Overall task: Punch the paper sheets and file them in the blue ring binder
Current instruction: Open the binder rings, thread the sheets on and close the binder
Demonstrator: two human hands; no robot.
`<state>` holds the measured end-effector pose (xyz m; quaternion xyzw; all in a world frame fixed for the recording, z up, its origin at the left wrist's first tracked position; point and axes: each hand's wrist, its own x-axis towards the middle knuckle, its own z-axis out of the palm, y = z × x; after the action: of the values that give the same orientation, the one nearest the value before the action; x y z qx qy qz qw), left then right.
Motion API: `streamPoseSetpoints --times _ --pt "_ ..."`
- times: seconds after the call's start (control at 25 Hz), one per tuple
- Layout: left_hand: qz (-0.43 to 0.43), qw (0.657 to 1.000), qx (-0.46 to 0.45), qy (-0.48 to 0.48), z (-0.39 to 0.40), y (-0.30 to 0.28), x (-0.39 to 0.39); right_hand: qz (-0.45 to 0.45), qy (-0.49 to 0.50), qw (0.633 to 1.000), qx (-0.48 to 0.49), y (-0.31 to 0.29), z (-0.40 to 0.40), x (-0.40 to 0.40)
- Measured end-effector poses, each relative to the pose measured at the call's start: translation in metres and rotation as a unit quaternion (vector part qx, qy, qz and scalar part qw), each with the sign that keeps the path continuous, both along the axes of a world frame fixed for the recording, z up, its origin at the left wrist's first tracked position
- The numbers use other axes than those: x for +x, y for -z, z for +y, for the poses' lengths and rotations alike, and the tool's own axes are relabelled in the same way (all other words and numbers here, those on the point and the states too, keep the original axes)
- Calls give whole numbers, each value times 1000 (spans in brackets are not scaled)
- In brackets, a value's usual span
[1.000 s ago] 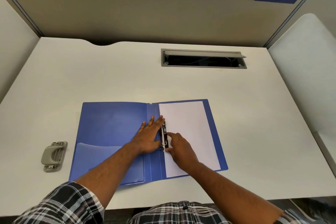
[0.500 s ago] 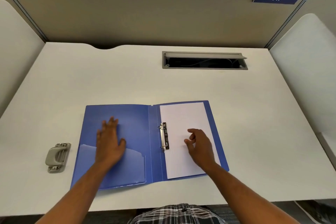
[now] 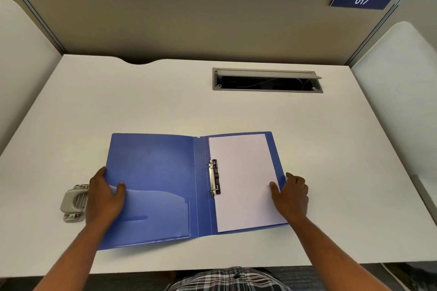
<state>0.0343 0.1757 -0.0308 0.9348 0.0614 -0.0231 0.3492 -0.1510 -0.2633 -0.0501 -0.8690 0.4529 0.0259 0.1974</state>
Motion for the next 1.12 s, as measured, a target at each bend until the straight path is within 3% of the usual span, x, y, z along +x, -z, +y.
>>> streamPoseSetpoints --times 0.28,0.52,0.76,0.96,1.12 --pt "34 998 -48 -10 -1 -9 4 -19 48 996 73 -6 -7 8" --pt "49 993 -101 -42 -15 -43 11 -39 101 986 128 -11 -19 14" --pt "65 980 -187 -10 -18 -84 18 -73 157 965 198 -17 -23 19" --pt "97 934 -342 29 -36 -137 14 -74 171 962 201 -14 -17 19" --pt "120 887 -425 136 -58 -155 8 -72 185 957 212 -15 -13 21"
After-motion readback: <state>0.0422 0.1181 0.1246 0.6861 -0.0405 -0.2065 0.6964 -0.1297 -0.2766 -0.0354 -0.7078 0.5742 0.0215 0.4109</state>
